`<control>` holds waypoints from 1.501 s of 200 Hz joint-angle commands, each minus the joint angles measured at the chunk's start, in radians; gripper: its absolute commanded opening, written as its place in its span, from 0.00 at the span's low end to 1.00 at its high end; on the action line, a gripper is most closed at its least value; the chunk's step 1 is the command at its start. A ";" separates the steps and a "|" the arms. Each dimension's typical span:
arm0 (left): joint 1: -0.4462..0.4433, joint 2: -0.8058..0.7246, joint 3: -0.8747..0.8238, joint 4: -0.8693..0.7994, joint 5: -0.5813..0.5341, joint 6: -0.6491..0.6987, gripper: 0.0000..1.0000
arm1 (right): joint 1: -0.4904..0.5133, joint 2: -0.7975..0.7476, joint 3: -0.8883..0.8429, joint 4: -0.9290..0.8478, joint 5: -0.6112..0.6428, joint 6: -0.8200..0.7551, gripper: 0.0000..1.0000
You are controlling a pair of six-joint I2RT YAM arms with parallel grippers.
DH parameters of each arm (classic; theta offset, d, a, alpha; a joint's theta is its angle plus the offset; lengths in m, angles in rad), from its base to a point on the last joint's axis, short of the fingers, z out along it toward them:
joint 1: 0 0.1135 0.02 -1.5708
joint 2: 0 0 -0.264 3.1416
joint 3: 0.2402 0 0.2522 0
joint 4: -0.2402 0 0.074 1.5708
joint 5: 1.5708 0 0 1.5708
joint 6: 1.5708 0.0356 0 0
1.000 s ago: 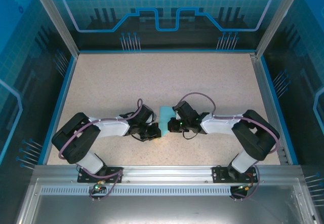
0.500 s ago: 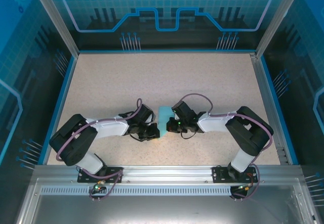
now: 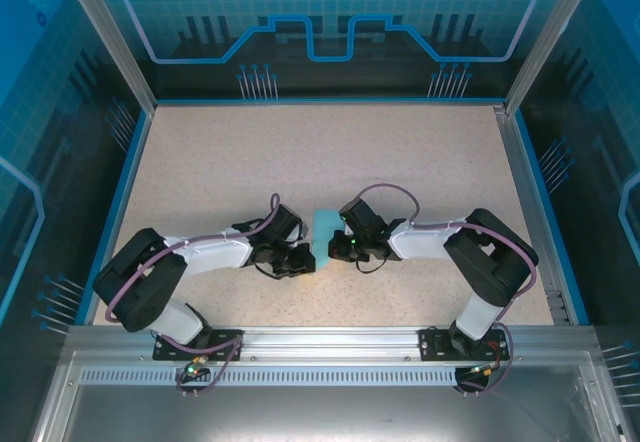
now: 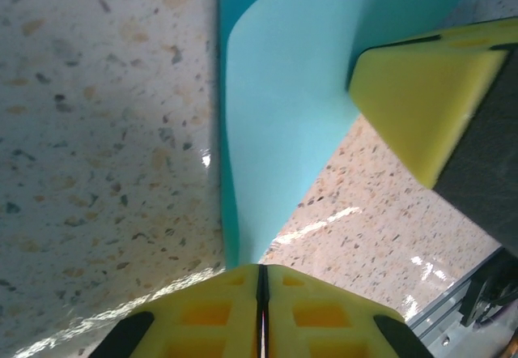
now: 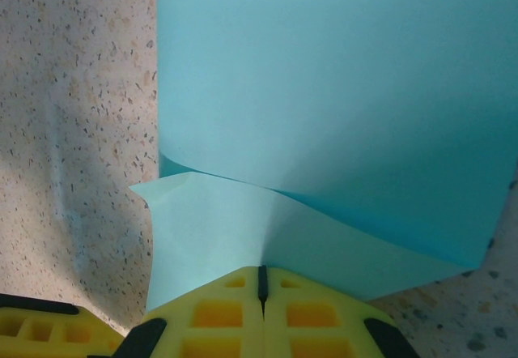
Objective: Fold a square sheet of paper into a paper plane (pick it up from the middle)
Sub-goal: Third fold the triangle at the center of the table.
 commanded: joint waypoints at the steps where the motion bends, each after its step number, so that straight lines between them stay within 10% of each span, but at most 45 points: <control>1: -0.007 -0.006 0.038 -0.006 -0.003 0.004 0.10 | -0.008 0.051 -0.014 -0.087 0.038 0.010 0.03; 134: -0.008 0.092 -0.072 0.046 -0.057 -0.003 0.10 | -0.018 0.070 -0.016 -0.121 0.047 0.020 0.03; 300: -0.007 -0.197 -0.078 0.050 -0.050 -0.052 0.12 | 0.029 0.026 -0.019 -0.234 0.011 -0.119 0.02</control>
